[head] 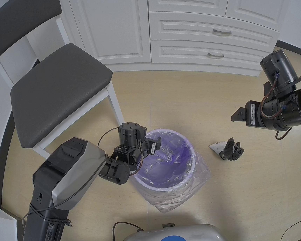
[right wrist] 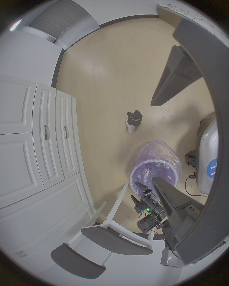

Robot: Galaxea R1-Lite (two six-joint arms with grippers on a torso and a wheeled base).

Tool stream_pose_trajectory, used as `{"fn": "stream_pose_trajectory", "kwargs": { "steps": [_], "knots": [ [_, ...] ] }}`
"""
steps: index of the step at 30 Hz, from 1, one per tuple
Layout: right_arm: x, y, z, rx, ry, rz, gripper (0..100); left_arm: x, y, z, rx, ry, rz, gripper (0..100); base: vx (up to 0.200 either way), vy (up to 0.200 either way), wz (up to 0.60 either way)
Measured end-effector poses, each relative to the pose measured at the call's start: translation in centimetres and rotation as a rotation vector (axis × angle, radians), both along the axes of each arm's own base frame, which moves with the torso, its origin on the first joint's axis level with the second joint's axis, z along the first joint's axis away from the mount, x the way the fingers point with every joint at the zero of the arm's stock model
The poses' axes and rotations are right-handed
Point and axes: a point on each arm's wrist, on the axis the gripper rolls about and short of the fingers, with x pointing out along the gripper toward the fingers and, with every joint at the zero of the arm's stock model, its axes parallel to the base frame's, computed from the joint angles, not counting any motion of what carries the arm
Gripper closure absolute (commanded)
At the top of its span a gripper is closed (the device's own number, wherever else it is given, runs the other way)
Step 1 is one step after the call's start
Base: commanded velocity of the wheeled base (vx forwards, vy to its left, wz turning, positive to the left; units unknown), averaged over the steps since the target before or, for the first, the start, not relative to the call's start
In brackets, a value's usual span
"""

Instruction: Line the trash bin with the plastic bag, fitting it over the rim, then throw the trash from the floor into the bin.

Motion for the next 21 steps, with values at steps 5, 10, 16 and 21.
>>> {"fn": "stream_pose_trajectory", "kwargs": {
  "steps": [5, 10, 16, 21],
  "knots": [
    [-0.1, -0.1, 0.0, -0.009, 0.002, 0.006, 0, -1.2, 0.0, -0.6, 0.009, 0.021, -0.02, 0, 0.0, 0.0, 0.0],
    [-0.4, -0.2, -0.3, -0.03, 0.004, 0.021, 0, -2.7, 0.4, 0.4, 0.013, 0.031, -0.046, 0, 0.0, 0.0, 0.0],
    [-0.9, -0.3, -0.8, -0.069, -0.004, 0.059, 0, -4.9, 1.0, 3.6, 0.007, 0.013, -0.069, 0, 0.0, 0.0, 0.0],
    [-1.4, -0.5, -1.7, -0.11, -0.024, 0.097, 0, -7.1, 1.9, 6.1, 0.008, 0.005, -0.075, 0, 0.0, 0.0, 0.0]
  ]
}}
